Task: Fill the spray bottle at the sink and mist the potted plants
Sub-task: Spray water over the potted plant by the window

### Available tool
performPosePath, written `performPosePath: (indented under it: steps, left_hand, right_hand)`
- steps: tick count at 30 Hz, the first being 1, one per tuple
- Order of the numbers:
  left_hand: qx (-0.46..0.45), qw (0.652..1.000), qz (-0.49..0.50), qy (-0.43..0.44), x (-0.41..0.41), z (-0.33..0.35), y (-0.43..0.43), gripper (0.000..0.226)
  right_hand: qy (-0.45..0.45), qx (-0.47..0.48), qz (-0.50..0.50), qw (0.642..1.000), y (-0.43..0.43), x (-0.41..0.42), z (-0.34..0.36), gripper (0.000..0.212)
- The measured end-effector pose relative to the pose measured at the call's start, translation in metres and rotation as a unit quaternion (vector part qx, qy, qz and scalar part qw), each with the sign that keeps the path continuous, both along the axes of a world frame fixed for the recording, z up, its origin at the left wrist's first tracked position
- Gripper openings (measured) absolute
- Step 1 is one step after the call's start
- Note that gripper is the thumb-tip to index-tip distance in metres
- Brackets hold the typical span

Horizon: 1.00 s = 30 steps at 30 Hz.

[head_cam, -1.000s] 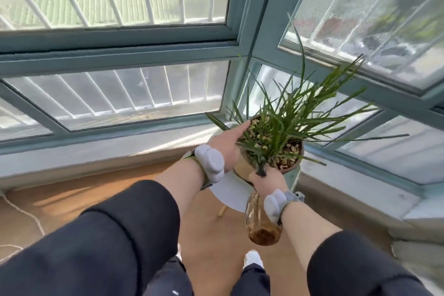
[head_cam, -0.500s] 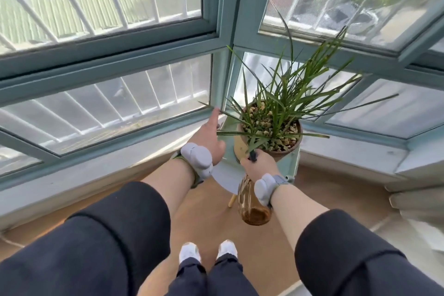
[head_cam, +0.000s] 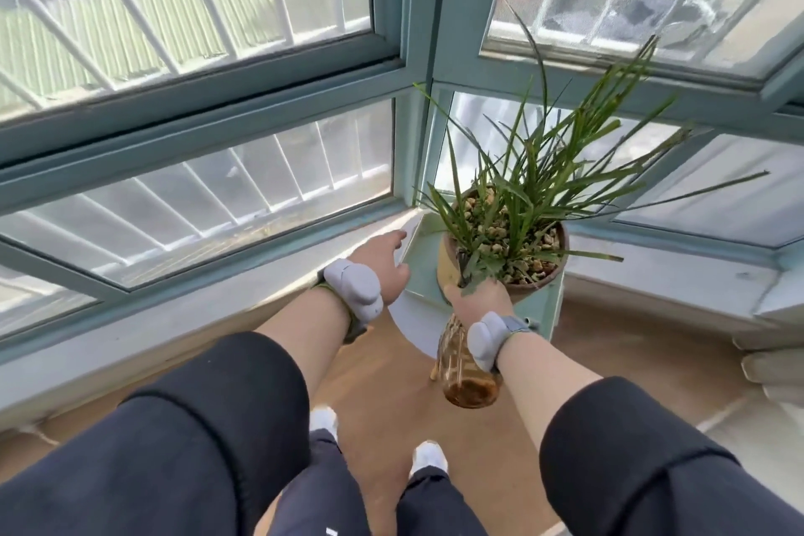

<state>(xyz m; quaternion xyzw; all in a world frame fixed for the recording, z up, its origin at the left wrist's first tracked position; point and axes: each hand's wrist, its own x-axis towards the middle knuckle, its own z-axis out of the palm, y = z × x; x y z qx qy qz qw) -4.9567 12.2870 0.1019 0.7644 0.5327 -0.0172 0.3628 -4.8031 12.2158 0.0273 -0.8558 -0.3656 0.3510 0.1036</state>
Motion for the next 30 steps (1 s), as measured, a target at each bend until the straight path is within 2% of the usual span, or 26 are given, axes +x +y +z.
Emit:
performPosePath:
  steps: [2, 5, 6, 10, 13, 20, 24, 28, 30]
  left_hand:
    - [-0.009, 1.000, -0.027, -0.003, 0.005, -0.006, 0.013, 0.054]
    - [-0.022, 0.998, -0.058, 0.000, 0.011, -0.014, 0.029, 0.055]
    - [-0.028, 0.997, -0.076, -0.006, 0.013, -0.017, 0.040, 0.055]
    - [-0.043, 0.985, -0.168, 0.002, 0.018, -0.027, 0.073, 0.053]
    - [-0.052, 0.972, -0.227, 0.023, 0.022, -0.030, 0.092, 0.054]
    - [-0.096, 0.946, -0.309, -0.003, 0.031, -0.034, 0.116, 0.057]
    - [-0.126, 0.940, -0.316, -0.018, 0.039, -0.037, 0.116, 0.057]
    - [-0.136, 0.943, -0.302, -0.036, 0.045, -0.035, 0.116, 0.056]
    - [-0.162, 0.943, -0.284, -0.059, 0.044, -0.033, 0.119, 0.056]
  right_hand:
    - [-0.009, -0.015, -0.004, 1.000, 0.002, -0.002, -0.005, 0.047]
    - [0.006, 0.054, 0.004, 0.999, 0.002, -0.010, -0.010, 0.021]
    - [0.015, 0.079, -0.032, 0.996, 0.005, -0.012, -0.013, 0.017]
    - [-0.019, 0.113, -0.150, 0.982, 0.018, -0.034, -0.009, 0.029]
    - [-0.038, 0.147, -0.235, 0.960, 0.029, -0.051, 0.001, 0.027]
    - [-0.003, 0.098, -0.198, 0.975, 0.043, -0.062, 0.018, 0.029]
    - [-0.001, 0.103, -0.240, 0.965, 0.050, -0.070, 0.013, 0.031]
    - [0.012, 0.087, -0.235, 0.968, 0.053, -0.073, 0.008, 0.013]
    - [0.010, 0.095, -0.244, 0.965, 0.056, -0.076, 0.005, 0.016]
